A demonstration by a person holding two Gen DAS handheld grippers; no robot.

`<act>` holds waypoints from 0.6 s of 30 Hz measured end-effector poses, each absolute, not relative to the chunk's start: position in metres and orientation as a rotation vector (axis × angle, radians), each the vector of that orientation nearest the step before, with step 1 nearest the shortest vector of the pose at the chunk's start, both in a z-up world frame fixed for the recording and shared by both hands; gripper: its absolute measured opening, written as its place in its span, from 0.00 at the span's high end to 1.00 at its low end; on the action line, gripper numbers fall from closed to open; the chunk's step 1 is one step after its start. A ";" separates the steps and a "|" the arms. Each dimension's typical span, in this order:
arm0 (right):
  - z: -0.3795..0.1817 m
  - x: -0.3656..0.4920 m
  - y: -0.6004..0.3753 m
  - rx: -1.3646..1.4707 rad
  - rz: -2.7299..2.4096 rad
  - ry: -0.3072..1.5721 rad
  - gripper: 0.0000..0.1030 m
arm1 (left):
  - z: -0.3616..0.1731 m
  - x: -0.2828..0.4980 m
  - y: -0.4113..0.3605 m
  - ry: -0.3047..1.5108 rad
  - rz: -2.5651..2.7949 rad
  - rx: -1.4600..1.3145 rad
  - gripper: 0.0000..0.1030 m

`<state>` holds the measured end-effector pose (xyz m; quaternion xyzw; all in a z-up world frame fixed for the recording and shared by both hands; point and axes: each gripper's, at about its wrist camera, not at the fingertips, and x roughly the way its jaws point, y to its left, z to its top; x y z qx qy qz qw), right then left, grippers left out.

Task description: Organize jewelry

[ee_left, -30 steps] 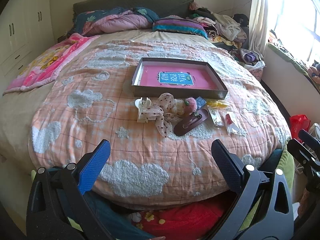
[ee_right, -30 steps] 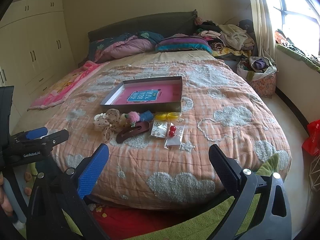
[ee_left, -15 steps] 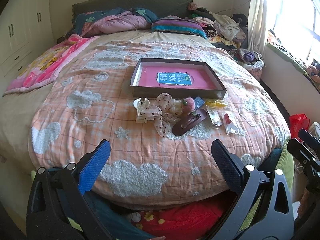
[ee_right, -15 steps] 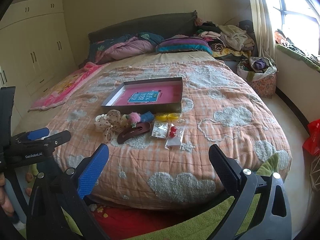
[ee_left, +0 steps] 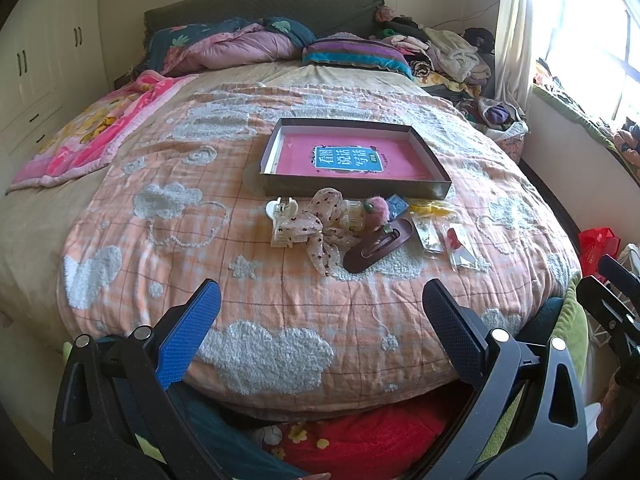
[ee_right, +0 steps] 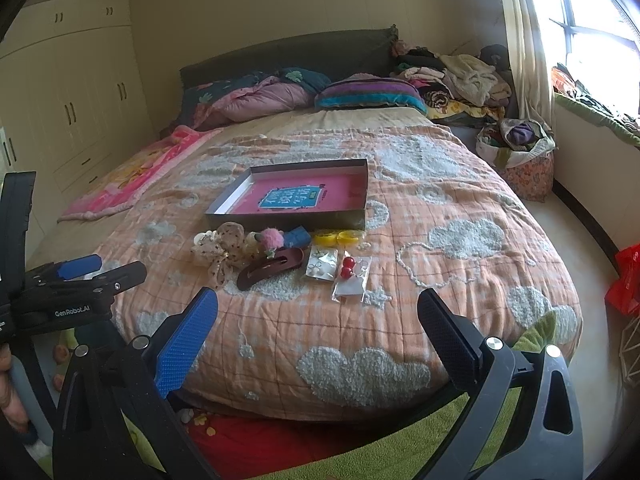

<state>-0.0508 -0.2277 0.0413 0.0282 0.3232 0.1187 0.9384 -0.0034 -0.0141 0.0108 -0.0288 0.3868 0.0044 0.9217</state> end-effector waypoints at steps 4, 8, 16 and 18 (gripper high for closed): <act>0.044 -0.051 -0.226 0.057 0.247 0.658 0.04 | 0.010 -0.004 -0.014 0.794 0.011 -0.060 0.08; 0.047 -0.048 -0.224 0.054 0.265 0.660 0.04 | 0.010 -0.004 -0.014 0.794 0.012 -0.061 0.08; 0.051 -0.039 -0.220 0.041 0.301 0.652 0.04 | 0.019 0.006 -0.005 0.789 0.038 -0.066 0.08; 0.051 -0.035 -0.219 0.038 0.317 0.655 0.04 | 0.021 0.011 0.003 0.786 0.050 -0.075 0.08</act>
